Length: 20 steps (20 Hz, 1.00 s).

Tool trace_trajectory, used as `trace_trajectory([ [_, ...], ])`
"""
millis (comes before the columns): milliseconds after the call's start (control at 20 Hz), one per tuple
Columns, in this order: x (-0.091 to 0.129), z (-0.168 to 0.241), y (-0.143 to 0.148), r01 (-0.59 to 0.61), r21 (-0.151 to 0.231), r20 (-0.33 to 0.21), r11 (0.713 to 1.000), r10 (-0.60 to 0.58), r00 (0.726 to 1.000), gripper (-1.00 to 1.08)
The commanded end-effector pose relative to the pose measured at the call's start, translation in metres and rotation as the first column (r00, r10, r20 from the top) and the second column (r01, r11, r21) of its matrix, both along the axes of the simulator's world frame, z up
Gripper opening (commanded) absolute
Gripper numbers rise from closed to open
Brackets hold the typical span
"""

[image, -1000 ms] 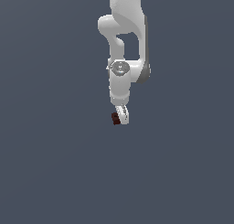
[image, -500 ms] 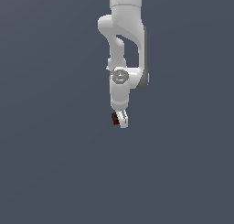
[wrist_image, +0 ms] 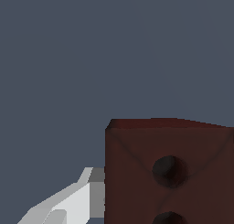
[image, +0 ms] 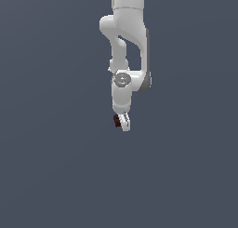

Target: Pick up the object and move it to a goal position.

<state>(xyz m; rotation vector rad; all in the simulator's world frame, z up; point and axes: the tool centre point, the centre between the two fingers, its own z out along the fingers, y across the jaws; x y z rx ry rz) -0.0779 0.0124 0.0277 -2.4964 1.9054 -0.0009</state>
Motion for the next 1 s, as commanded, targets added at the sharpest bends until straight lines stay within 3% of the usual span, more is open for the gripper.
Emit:
trace_trajectory([
  [0, 0.0, -0.001, 0.0, 0.0, 0.0, -0.001, 1.0, 0.0, 1.0, -1.0],
  [500, 0.003, 0.01, -0.004, 0.0, 0.0, 0.0, 1.0, 0.0, 1.0, -1.0],
  [950, 0.019, 0.06, -0.025, 0.001, -0.001, 0.0, 1.0, -0.001, 1.0, -1.0],
])
